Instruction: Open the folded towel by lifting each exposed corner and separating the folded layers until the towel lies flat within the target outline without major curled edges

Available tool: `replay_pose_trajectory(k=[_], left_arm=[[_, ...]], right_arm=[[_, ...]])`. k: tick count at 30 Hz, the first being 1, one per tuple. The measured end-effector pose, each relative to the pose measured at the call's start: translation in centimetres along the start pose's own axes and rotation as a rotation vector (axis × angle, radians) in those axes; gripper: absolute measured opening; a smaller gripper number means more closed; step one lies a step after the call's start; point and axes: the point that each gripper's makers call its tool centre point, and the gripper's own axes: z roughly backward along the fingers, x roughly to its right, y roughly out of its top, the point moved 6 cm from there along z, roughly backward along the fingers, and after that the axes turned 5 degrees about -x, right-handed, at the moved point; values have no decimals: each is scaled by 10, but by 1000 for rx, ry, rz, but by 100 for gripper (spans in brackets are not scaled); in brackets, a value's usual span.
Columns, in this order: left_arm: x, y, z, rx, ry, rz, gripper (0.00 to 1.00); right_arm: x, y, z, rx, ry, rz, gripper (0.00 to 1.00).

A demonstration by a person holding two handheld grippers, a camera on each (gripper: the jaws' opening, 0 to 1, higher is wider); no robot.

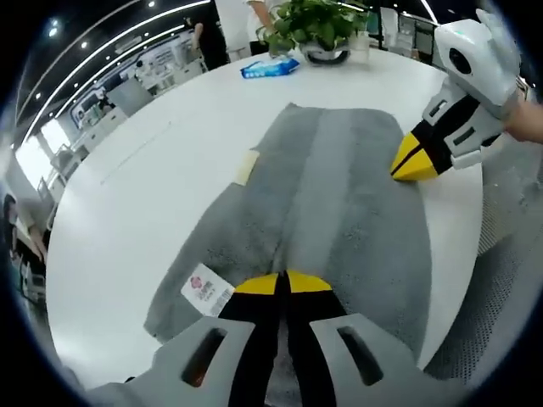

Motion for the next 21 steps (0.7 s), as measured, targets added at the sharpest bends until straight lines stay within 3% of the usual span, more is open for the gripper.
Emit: replay_pose_trajectory(k=[13,21], left_arm=[[21,-8,7,-18,-90,96,1],[40,-5,8,-50,-114,38,0]], right_arm=[[13,8,-6,-32,-48,29,0],[19,13,-9,-49,-79,63,0]])
